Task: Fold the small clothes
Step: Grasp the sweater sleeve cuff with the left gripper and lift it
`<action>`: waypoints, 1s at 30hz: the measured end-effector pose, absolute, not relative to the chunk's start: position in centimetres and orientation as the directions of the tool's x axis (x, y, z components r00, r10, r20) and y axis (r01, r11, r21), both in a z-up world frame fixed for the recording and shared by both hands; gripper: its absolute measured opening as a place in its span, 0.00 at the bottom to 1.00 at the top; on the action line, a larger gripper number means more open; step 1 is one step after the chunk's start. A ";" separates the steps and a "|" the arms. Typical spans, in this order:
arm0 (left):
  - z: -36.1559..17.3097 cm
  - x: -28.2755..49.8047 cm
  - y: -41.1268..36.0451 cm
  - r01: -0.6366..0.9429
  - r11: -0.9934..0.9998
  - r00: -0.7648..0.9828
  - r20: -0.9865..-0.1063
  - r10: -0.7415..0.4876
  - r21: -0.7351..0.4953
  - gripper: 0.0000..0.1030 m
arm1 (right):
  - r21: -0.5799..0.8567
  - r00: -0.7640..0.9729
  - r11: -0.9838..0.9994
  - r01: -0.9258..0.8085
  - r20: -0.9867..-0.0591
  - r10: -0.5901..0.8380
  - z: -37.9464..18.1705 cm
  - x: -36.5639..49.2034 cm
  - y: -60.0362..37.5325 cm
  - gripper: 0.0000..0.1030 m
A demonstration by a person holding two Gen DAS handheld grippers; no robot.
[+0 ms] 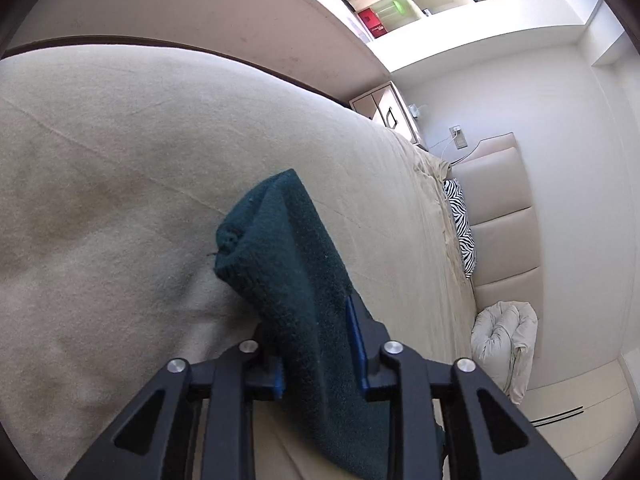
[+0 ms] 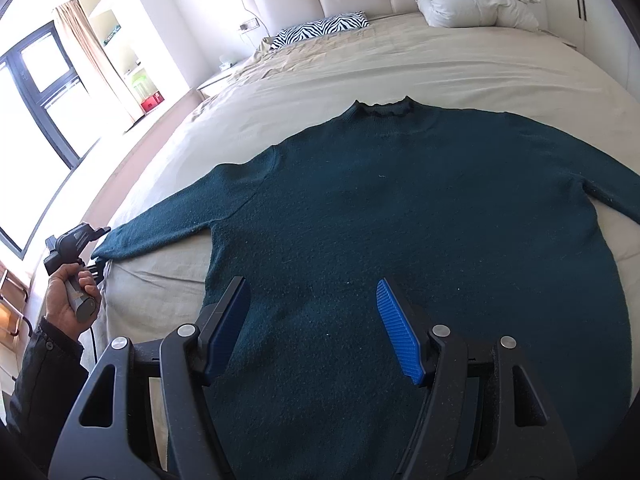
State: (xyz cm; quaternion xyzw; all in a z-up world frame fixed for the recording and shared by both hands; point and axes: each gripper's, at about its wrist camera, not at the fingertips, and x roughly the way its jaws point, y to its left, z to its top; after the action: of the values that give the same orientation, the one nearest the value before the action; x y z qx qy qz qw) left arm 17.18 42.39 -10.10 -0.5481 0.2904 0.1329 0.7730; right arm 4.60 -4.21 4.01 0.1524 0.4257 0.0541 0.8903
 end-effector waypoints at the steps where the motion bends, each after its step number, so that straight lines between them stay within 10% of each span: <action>1: -9.7 17.6 41.8 -0.530 0.402 0.787 -0.610 -0.095 -0.746 0.07 | 0.324 0.633 0.945 0.037 -0.739 0.229 3.9 4.7 -4.6 0.63; 8: -1.4 21.7 27.5 -0.290 0.886 0.774 -0.634 -0.006 -0.363 0.08 | 0.404 0.633 0.910 0.092 -0.729 0.259 2.7 5.8 -9.2 0.63; 15: -4.4 21.2 3.4 0.168 0.892 0.808 -0.577 0.119 0.420 0.08 | 0.626 0.620 0.772 0.108 -0.649 0.440 1.2 9.4 -14.3 0.63; 30: -9.4 17.2 -2.2 0.215 0.735 0.840 -0.505 0.196 0.643 0.12 | 0.916 0.328 0.352 0.194 -0.399 0.857 -9.8 24.1 -8.3 0.63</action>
State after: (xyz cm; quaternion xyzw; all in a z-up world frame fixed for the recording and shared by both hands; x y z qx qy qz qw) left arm 17.18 -2.22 -9.38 0.3637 0.2825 -0.0052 0.8876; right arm 24.08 -8.35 -9.77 0.5067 0.5184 0.2595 0.6380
